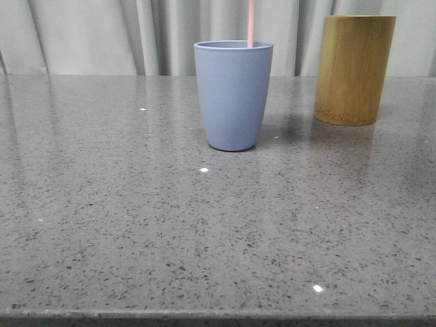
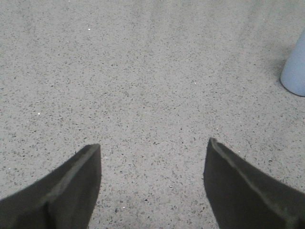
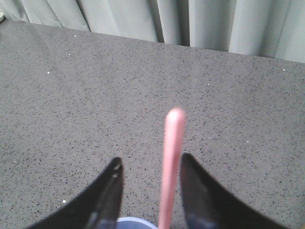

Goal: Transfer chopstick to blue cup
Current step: 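Carry the pink stick with the right gripper over the blue cup, then lower the pink stick into the blue cup and open the right gripper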

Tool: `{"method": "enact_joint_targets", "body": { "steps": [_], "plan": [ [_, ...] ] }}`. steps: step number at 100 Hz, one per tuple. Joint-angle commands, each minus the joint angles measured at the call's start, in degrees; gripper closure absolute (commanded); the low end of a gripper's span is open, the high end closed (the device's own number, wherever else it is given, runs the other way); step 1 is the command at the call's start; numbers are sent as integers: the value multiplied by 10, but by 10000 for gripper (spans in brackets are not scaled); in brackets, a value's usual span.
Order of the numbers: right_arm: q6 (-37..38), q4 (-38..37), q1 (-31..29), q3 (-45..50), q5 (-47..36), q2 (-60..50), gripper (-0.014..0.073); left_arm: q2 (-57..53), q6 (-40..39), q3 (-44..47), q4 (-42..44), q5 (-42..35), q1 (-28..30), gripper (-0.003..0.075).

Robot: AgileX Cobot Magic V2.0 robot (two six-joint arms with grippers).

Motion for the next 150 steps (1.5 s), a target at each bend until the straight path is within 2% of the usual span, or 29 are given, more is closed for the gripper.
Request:
{"method": "enact_joint_targets", "body": {
  "steps": [1, 18, 31, 55, 74, 90, 104, 132, 150],
  "plan": [
    [-2, 2, 1, -18, -37, -21, 140, 5, -6, -15, -3, -41, 1, 271],
    [-3, -1, 1, -21, -30, -38, 125, 5, -6, -15, -3, -41, 1, 272],
    [-3, -36, -9, -24, -11, -73, 125, 5, -6, -15, -3, -41, 1, 272],
    [-3, -103, -60, -22, 121, -162, 125, 5, -6, -15, -3, -41, 1, 272],
    [-3, -154, -102, 8, 195, -251, 125, 5, -6, -15, -3, -41, 1, 272],
    [-3, -188, -131, 59, 267, -333, 125, 5, -6, -15, -3, -41, 1, 272],
    [-3, -201, -141, 126, 288, -408, 125, 5, -6, -15, -3, -41, 1, 272],
    [-2, -218, -142, 265, 289, -569, 125, 5, -6, -15, -3, -41, 1, 272],
    [32, -218, -142, 341, 288, -653, 125, 5, -6, -15, -3, -41, 1, 272]
  ]
}}
